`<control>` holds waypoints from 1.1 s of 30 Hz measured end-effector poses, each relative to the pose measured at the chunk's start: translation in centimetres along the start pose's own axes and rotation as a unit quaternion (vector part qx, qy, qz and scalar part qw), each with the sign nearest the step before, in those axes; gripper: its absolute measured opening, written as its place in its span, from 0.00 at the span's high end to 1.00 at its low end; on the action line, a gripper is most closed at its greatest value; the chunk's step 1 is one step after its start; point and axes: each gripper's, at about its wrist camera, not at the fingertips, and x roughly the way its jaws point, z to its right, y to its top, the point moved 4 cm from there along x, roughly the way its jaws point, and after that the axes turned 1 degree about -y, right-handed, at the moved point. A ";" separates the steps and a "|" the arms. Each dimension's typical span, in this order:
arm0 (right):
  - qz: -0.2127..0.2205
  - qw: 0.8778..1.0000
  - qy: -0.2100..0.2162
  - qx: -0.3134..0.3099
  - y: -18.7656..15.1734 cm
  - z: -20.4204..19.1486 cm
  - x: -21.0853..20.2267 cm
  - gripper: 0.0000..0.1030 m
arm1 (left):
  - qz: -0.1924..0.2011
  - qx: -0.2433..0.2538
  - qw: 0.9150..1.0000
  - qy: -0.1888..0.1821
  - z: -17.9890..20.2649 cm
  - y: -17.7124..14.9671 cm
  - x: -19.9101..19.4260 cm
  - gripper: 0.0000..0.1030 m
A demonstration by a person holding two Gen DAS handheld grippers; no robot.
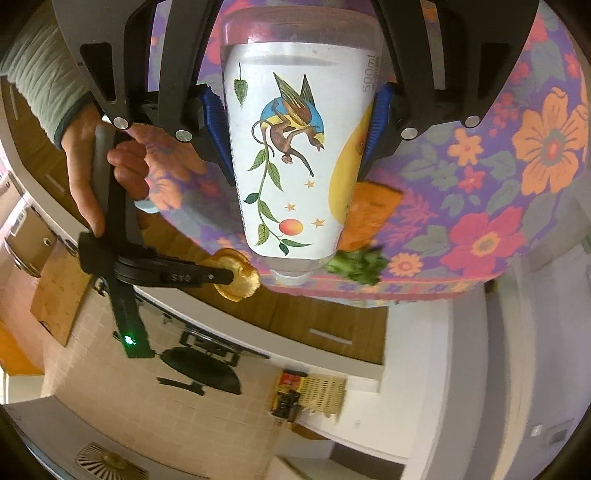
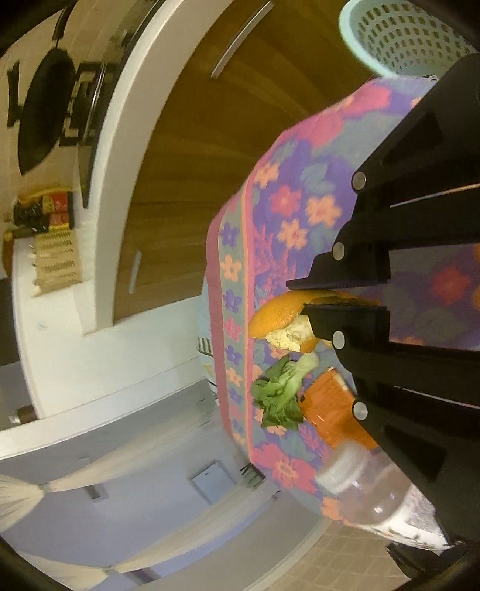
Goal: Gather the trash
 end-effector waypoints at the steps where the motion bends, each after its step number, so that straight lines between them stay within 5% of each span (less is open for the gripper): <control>1: 0.005 1.000 0.000 0.003 -0.2 0.5 -0.7 0.95 | 0.000 0.003 1.000 -0.003 0.6 0.2 0.1 0.43; 8: 0.045 0.998 -0.020 0.048 -3.3 7.1 -7.1 0.95 | -0.003 0.047 0.998 -0.043 7.5 1.4 1.8 0.43; 20: 0.042 0.976 -0.197 0.084 -10.6 19.3 -12.4 0.95 | -0.056 0.096 0.990 -0.089 19.1 0.9 10.5 0.43; 33: 0.003 0.960 -0.194 0.200 -15.0 28.1 -12.8 0.95 | -0.126 0.139 0.974 -0.124 26.5 -1.0 17.1 0.43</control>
